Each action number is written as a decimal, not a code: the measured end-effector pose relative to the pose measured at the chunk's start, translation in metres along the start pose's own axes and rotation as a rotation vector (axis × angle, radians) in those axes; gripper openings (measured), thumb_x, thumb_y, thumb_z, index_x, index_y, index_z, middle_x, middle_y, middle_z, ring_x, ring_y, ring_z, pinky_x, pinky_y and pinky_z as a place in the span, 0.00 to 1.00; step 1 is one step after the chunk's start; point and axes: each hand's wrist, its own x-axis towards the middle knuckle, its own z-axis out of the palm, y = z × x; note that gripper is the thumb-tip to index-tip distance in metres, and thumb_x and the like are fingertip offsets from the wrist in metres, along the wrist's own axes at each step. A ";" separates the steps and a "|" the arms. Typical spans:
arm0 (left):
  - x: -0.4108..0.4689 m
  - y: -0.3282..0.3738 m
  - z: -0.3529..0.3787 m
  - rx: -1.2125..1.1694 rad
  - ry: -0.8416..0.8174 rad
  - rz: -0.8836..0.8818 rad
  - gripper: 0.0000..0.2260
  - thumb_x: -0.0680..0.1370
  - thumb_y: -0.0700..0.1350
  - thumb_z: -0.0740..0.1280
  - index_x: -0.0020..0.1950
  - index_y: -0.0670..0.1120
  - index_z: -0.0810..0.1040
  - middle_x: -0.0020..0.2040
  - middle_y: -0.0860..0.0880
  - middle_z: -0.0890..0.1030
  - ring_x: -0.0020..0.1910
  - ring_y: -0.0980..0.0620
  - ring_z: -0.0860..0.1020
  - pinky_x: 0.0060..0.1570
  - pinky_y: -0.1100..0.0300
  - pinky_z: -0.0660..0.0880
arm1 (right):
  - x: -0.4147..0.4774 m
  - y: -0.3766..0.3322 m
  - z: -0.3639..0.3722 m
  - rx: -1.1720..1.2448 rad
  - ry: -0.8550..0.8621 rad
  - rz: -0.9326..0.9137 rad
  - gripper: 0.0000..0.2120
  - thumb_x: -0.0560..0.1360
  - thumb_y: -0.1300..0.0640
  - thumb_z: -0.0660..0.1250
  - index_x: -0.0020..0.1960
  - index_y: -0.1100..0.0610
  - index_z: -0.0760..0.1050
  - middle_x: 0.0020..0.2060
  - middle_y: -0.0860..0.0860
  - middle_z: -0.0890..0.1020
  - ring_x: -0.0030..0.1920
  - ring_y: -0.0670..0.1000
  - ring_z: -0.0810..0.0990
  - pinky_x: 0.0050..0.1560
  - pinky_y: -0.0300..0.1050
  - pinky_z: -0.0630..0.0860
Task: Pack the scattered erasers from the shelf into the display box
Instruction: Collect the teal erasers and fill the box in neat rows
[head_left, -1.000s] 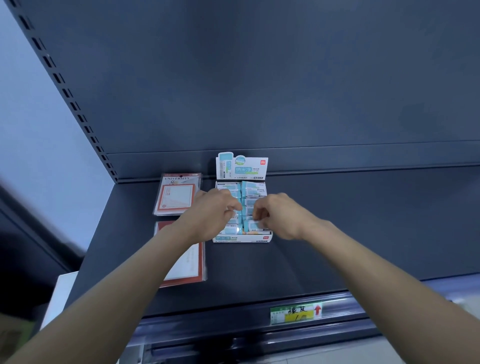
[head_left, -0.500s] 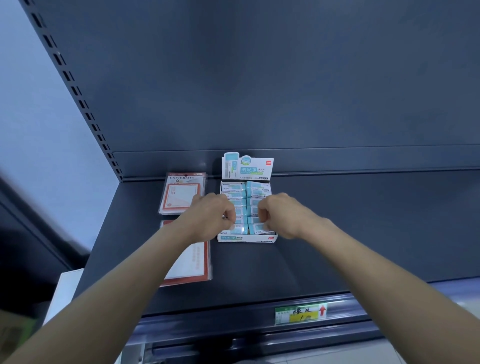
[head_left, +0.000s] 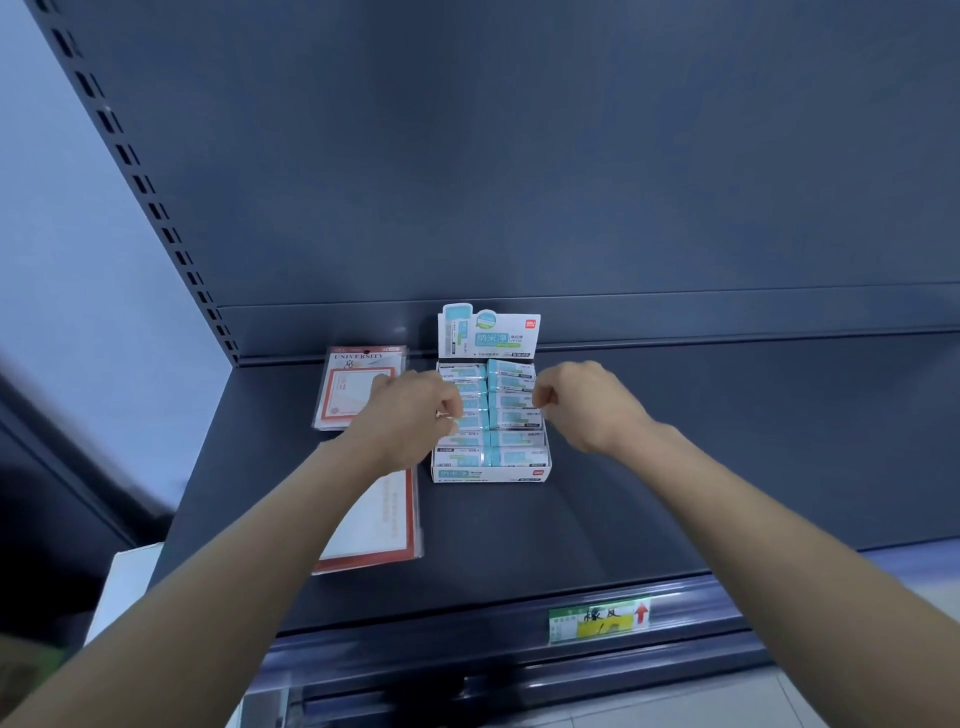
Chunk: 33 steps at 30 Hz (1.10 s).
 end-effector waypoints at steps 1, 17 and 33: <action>0.000 0.000 0.001 0.008 -0.007 -0.003 0.05 0.76 0.45 0.66 0.51 0.48 0.77 0.50 0.53 0.75 0.49 0.53 0.69 0.61 0.52 0.63 | 0.000 0.001 0.000 0.000 -0.012 0.006 0.10 0.75 0.64 0.60 0.50 0.55 0.78 0.52 0.54 0.80 0.51 0.58 0.78 0.52 0.52 0.78; 0.006 -0.001 0.007 0.041 -0.071 -0.008 0.12 0.77 0.44 0.64 0.60 0.49 0.76 0.60 0.50 0.76 0.58 0.49 0.72 0.63 0.48 0.63 | 0.008 -0.010 0.016 -0.023 -0.081 0.026 0.04 0.74 0.57 0.69 0.47 0.57 0.78 0.51 0.55 0.80 0.45 0.55 0.75 0.43 0.44 0.71; -0.008 -0.006 0.007 -0.052 -0.128 -0.029 0.12 0.73 0.49 0.70 0.51 0.52 0.69 0.54 0.54 0.71 0.55 0.52 0.67 0.60 0.52 0.62 | -0.001 -0.011 0.005 0.016 -0.127 -0.041 0.02 0.73 0.56 0.68 0.44 0.55 0.77 0.49 0.54 0.80 0.47 0.56 0.78 0.44 0.47 0.76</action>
